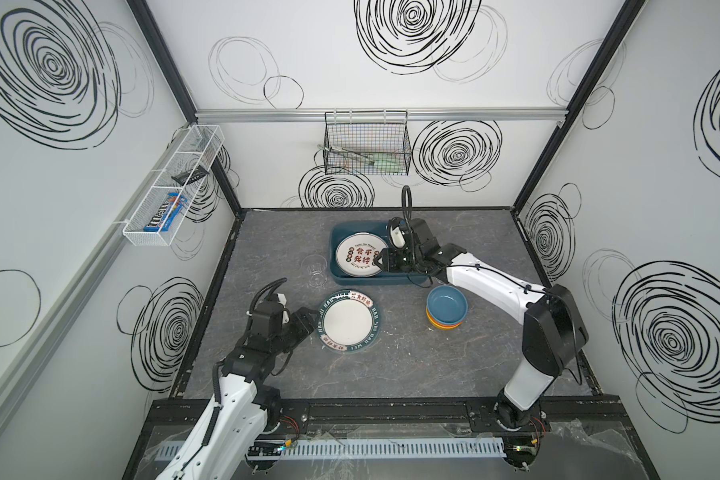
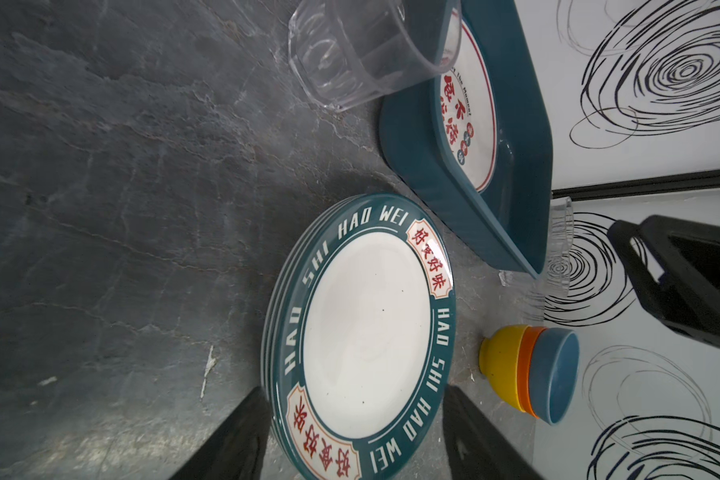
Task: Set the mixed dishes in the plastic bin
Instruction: 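Open the right gripper and move it back to the 'HAO SHI HAO WEI' plate stack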
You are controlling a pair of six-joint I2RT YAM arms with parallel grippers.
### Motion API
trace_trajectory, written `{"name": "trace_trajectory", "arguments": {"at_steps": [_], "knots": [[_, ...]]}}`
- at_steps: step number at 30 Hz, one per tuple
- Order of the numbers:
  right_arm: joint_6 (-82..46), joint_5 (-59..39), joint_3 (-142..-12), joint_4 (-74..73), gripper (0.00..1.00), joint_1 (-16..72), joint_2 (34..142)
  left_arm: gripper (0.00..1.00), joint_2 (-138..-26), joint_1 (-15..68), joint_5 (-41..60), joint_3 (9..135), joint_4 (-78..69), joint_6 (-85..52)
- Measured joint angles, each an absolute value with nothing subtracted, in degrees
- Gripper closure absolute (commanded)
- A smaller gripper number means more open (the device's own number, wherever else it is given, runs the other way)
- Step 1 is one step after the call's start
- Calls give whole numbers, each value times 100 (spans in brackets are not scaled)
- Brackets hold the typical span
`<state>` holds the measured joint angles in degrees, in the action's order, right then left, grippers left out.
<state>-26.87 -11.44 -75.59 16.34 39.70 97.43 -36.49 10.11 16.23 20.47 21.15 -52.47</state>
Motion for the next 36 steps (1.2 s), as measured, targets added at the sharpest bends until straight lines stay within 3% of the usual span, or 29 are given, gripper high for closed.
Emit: {"name": "trace_trajectory", "arguments": {"at_steps": [15, 26, 36], "knots": [[-2611, -814, -6676, 1870, 60, 4921, 9922, 33, -4296, 1380, 1358, 1706, 1732, -5247], [-2676, -631, -6681, 1876, 57, 5000, 10438, 31, -4480, 1400, 1435, 1518, 1177, -5247], [-2694, -591, -6803, 1883, 63, 5004, 10453, 33, -4639, 1400, 1437, 1439, 985, -5245]]}}
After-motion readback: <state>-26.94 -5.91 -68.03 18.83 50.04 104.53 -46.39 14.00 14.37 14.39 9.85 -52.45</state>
